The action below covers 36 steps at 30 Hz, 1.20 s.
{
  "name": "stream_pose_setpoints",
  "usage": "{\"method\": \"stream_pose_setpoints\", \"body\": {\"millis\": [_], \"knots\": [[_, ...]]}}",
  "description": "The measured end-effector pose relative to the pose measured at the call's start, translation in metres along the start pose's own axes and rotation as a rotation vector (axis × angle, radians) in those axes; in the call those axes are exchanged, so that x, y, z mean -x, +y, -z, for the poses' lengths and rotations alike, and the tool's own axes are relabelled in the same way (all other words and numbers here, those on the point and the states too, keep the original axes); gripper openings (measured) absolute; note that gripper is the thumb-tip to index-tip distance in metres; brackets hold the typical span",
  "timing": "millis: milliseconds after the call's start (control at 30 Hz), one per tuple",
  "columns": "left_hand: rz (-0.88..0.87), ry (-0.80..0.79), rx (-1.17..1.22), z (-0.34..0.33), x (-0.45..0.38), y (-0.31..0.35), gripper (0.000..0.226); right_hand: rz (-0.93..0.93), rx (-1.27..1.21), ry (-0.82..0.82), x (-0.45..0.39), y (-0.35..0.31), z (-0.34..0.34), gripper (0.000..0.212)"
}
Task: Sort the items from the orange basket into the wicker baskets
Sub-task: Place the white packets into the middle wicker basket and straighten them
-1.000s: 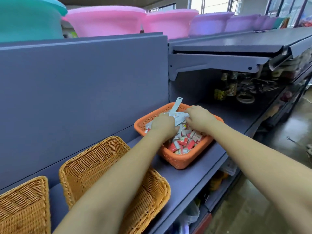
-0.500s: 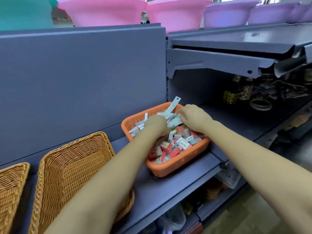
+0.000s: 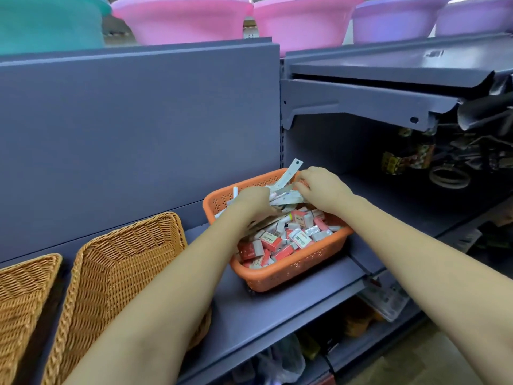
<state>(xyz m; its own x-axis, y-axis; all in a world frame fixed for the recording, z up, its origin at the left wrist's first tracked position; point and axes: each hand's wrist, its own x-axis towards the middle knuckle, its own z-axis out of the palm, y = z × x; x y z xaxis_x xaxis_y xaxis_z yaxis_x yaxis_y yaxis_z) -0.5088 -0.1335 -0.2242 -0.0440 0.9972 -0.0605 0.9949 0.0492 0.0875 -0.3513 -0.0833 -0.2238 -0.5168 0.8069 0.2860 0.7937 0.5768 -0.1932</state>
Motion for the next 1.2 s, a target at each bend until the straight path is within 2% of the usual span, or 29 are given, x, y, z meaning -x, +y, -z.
{"method": "stream_pose_setpoints", "body": {"millis": [200,400,533,700,900,1200], "knots": [[-0.072,0.076,0.121,0.002,-0.009,-0.005,0.036,-0.048,-0.04,0.121,-0.009,-0.001,0.001,0.028],[-0.162,0.014,0.329,0.001,-0.031,-0.006,0.045,-0.093,-0.064,0.159,-0.011,0.007,0.0,0.028],[-0.151,0.051,0.259,-0.003,-0.042,-0.01,0.018,-0.124,-0.076,0.183,-0.009,0.014,-0.002,0.03],[-0.358,0.072,0.144,-0.001,-0.05,0.004,0.03,-0.142,-0.063,0.237,-0.007,0.021,-0.002,0.035],[-0.375,-0.153,0.147,0.003,-0.055,0.015,0.019,-0.162,-0.003,0.233,-0.009,0.025,-0.001,0.037],[-0.364,-0.011,-0.102,0.001,-0.055,0.012,0.017,-0.168,-0.03,0.184,-0.005,0.025,-0.008,0.036]]}}
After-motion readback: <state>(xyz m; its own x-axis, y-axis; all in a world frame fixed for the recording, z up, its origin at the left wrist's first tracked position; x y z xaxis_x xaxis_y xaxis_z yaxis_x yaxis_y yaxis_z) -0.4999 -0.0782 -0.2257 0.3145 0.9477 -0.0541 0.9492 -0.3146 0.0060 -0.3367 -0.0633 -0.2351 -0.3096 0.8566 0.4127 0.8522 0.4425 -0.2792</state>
